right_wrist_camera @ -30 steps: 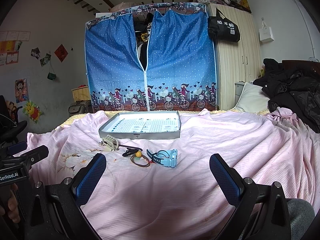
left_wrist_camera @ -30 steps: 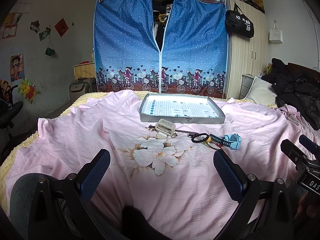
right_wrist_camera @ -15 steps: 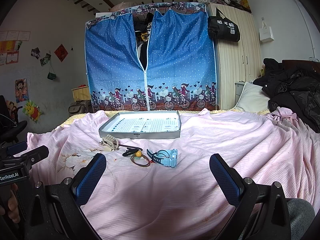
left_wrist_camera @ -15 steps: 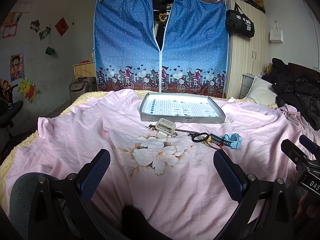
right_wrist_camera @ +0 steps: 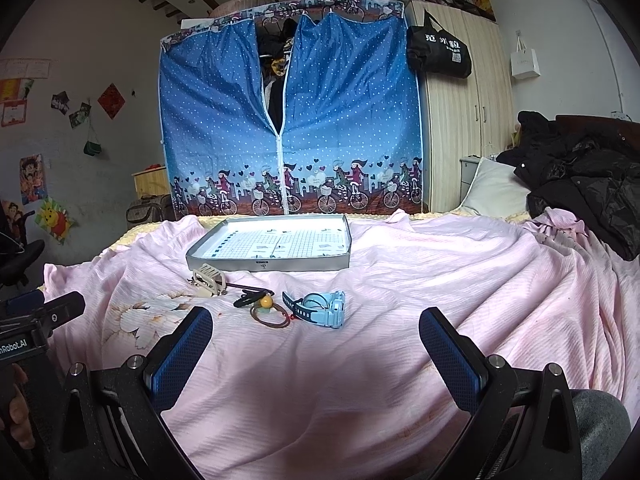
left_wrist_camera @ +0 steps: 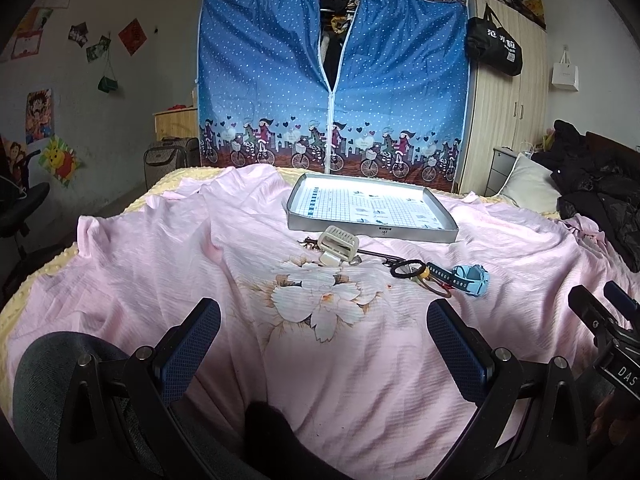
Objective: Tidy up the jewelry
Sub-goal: 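Grasp the light-blue watch with the right tool while the left tool reaches the black hair tie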
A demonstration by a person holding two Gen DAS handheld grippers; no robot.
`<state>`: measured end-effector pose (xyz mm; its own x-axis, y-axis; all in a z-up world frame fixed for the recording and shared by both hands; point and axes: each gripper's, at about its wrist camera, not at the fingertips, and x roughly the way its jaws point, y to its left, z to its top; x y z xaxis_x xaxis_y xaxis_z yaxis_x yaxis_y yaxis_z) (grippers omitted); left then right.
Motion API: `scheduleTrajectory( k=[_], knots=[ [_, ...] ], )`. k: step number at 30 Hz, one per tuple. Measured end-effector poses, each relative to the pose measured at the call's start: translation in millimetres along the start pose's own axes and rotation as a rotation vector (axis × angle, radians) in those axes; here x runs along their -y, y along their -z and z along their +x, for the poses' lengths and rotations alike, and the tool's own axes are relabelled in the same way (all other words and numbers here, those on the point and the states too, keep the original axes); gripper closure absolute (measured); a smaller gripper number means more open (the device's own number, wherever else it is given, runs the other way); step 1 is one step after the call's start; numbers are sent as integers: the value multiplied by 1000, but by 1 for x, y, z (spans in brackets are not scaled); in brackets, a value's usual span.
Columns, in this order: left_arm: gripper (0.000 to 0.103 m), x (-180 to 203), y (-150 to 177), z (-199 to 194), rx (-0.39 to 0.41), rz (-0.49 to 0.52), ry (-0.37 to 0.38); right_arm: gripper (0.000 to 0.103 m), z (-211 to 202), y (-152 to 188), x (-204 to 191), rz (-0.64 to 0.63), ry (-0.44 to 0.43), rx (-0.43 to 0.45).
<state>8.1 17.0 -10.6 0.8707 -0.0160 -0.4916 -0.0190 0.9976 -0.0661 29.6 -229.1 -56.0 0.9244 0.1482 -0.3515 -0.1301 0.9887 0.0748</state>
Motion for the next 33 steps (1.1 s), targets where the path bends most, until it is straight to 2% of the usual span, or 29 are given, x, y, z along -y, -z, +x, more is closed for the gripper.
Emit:
scheduleTrajectory(
  k=[6, 11, 14, 18, 22, 28, 31, 33],
  knots=[
    [2, 2, -4, 13, -72, -5, 11, 0, 8, -3, 2, 4, 21, -55],
    [2, 7, -16, 39, -192, 58, 38, 0, 37, -11, 14, 53, 6, -203],
    [2, 9, -25, 57, -235, 97, 61, 0, 55, -18, 25, 79, -22, -270],
    [2, 14, -45, 86, -292, 143, 89, 0, 84, -35, 34, 35, -35, -348],
    [2, 18, -58, 120, -360, 169, 149, 0, 115, -49, 43, 8, -68, -410],
    [2, 30, -61, 176, -498, 196, 236, 0, 168, -54, 65, 32, -43, -522],
    [3, 38, -62, 199, -544, 178, 277, 13, 194, -48, 77, 84, -50, -586],
    [7, 43, -63, 212, -564, 158, 300, 28, 206, -44, 82, 118, -75, -617]
  ],
)
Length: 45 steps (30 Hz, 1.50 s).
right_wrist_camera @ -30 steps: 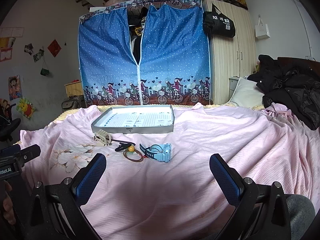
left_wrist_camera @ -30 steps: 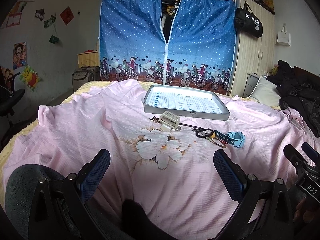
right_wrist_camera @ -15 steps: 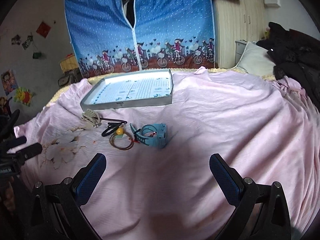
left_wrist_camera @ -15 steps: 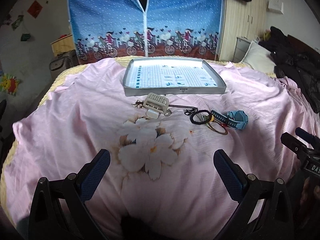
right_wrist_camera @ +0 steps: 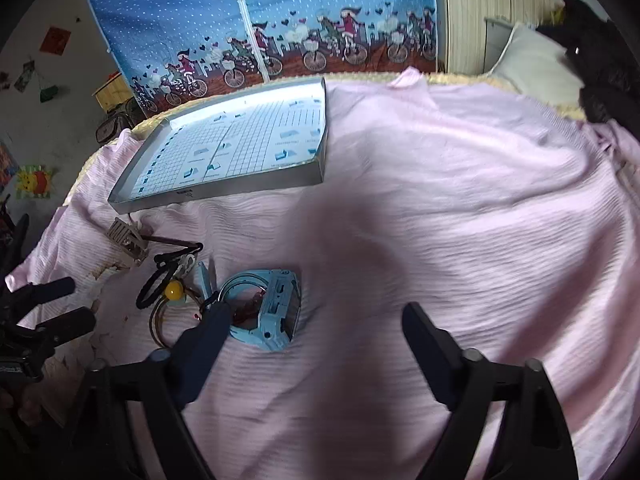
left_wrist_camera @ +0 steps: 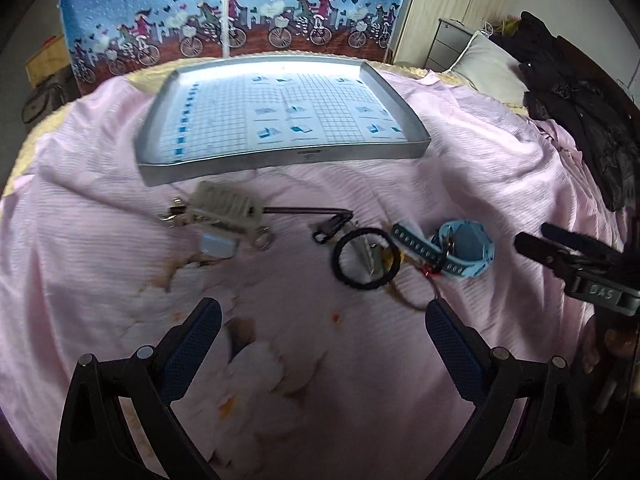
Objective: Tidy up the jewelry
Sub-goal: 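Grasp the light-blue watch with the right tool while the left tool reaches the black hair tie, then lift the blue watch with the right tool while the left tool grasps the black hair tie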
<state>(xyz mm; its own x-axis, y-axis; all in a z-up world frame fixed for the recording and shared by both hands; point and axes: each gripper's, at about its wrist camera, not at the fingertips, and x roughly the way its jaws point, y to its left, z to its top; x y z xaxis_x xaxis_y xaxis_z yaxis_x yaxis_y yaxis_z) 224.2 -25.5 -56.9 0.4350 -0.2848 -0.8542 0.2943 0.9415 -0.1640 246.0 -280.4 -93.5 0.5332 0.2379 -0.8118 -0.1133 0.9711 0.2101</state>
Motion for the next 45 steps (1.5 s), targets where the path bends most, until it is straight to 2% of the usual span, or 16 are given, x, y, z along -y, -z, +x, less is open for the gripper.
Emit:
scheduleTrajectory(
  k=[4, 6, 12, 14, 19, 24, 26, 29, 32, 38, 41, 43, 45],
  knots=[
    [21, -4, -12, 19, -35, -44, 72, 35, 11, 1, 4, 28, -47, -28],
    [34, -11, -14, 28, -63, -77, 104, 42, 16, 2, 4, 34, -63, -38],
    [47, -27, -19, 41, -115, -168, 188, 53, 29, 1, 0, 38, -106, -64],
    [50, -28, -20, 42, -115, -173, 196, 54, 35, -1, -2, 38, -117, -78],
    [66, -34, -23, 47, -142, -164, 162, 67, 48, -2, -4, 37, -128, -109],
    [92, -47, -22, 43, -135, -183, 139, 78, 49, 3, -1, 59, -150, -122],
    [98, -49, -17, 42, -133, -209, 158, 80, 47, 3, 2, 73, -164, -114],
    [100, -41, -12, 36, -118, -218, 187, 85, 44, 4, 6, 88, -183, -101],
    [100, -30, -8, 27, -87, -188, 202, 86, 37, 4, 8, 91, -187, -71],
    [100, 0, -2, 5, 28, -49, 145, 86, 15, -1, 1, 48, -154, 49],
    [100, 7, 0, 1, 75, -20, 120, 86, 9, -1, -5, 6, -93, 84],
    [100, 8, 1, 0, 88, -11, 104, 86, 4, -1, -17, -79, -15, 130],
    [100, 9, 1, 3, 88, -18, 100, 86, 2, -1, -26, -140, 25, 156]
  ],
)
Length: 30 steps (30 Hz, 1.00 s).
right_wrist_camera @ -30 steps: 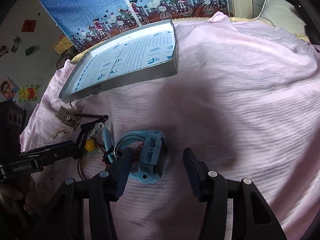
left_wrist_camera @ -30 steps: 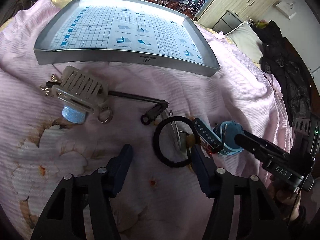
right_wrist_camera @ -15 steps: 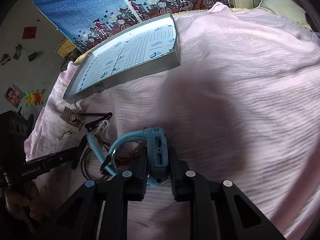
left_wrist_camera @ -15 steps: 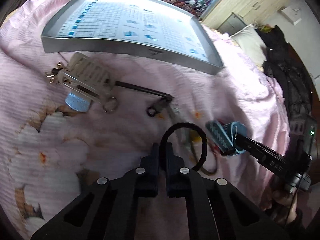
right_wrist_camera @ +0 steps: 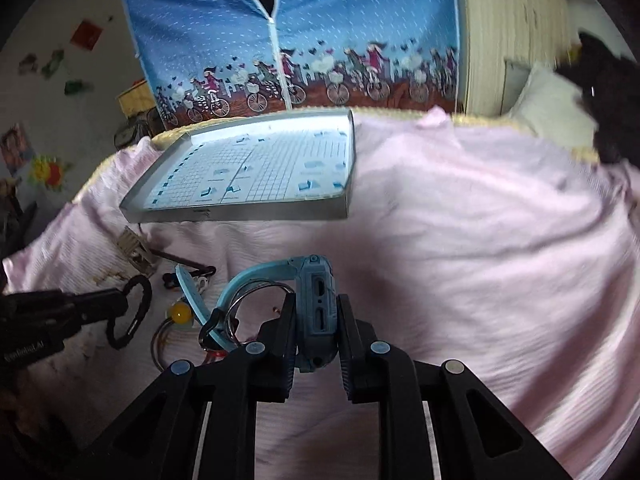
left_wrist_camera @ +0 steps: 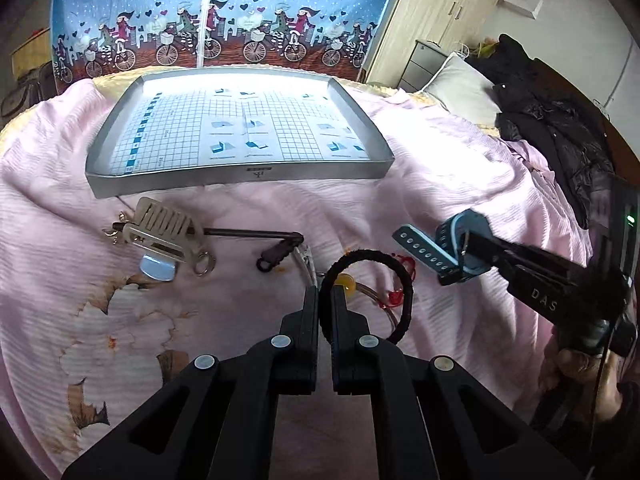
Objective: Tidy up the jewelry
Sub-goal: 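Lift the blue watch with the right tool while the left tool grasps the black hair tie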
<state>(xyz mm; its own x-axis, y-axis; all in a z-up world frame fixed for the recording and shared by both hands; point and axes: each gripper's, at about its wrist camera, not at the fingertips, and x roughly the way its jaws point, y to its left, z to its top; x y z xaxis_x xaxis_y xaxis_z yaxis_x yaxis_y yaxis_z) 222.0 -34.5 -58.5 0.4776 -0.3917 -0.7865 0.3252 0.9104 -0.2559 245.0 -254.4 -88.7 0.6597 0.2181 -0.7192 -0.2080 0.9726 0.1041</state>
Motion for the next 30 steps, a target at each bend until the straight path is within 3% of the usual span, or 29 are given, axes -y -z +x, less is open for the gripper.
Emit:
scheduleTrajectory(
  k=[3, 7, 9, 15, 20, 23, 30],
  knots=[
    [100, 0, 0, 5, -7, -14, -4, 86, 7, 2, -13, -98, 56, -21],
    [100, -3, 2, 4, -36, -21, -6, 86, 28, 11, -15, -100, 0, -142],
    [100, -5, 2, 6, -52, -30, -6, 86, 31, 14, -15, -105, 12, -160],
    [100, -10, 2, 7, -62, -61, 2, 86, 14, 11, -23, -221, 195, -51],
    [100, -8, 2, 5, -50, -55, 3, 86, -3, 4, -11, -133, 117, 44],
    [100, -7, 2, 4, -43, -52, 5, 86, -13, 1, -18, -163, 138, 100],
    [100, -8, 1, 4, -46, -58, 8, 86, -17, 1, -28, -192, 125, 128]
  ],
)
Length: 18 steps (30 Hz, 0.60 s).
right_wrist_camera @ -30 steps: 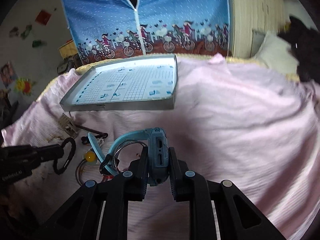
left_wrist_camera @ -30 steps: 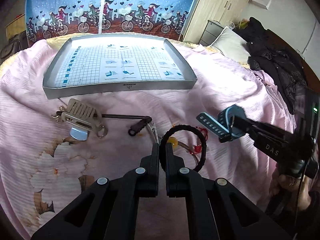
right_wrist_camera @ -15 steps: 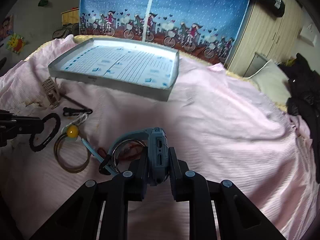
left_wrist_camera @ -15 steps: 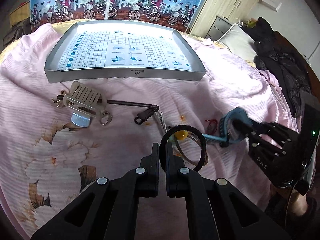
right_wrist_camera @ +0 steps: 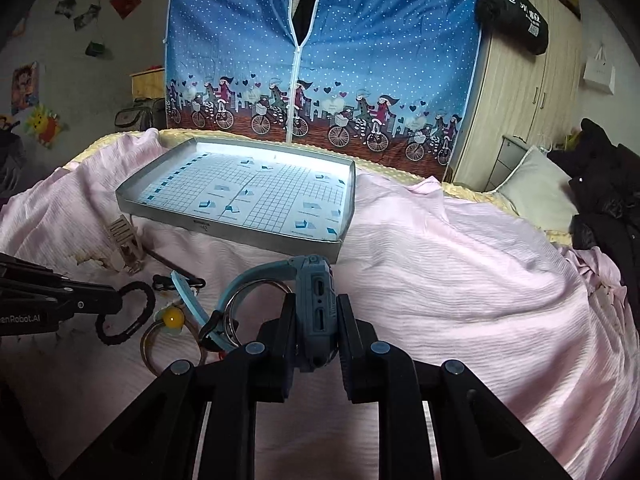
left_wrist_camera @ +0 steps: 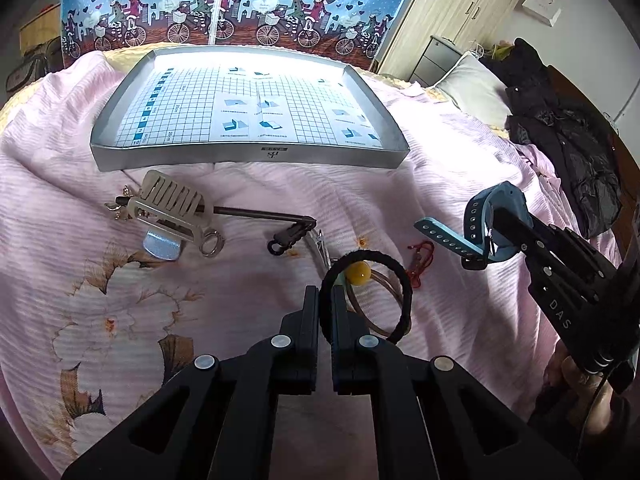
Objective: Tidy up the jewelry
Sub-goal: 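Lift the blue watch with the right tool while the left tool grasps the black hair tie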
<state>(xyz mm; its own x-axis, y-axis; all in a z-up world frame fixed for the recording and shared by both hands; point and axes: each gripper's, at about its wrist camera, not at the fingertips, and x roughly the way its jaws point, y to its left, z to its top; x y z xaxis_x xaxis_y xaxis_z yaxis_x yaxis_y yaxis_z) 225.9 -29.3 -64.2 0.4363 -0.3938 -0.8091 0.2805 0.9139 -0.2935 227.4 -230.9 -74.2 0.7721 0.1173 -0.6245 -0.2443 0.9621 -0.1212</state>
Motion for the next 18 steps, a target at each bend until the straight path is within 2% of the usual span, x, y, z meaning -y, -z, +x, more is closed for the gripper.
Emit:
scheduleTrajectory(
  k=[4, 8, 10, 15, 18],
  knots=[
    [100, 0, 0, 0, 1, 0, -3, 86, 9, 4, 3, 40, -76, -56],
    [100, -2, 0, 1, -2, -7, -6, 83, 48, 20, 7, 131, -211, -290],
    [100, -2, 0, 2, -6, -12, -5, 83, 59, 27, 8, 156, -220, -366],
    [100, -4, 0, 3, -16, -19, -3, 83, 59, 33, 15, 213, -249, -423],
    [100, -5, 0, 5, -27, -29, 4, 86, 44, 31, 23, 250, -270, -355]
  ],
)
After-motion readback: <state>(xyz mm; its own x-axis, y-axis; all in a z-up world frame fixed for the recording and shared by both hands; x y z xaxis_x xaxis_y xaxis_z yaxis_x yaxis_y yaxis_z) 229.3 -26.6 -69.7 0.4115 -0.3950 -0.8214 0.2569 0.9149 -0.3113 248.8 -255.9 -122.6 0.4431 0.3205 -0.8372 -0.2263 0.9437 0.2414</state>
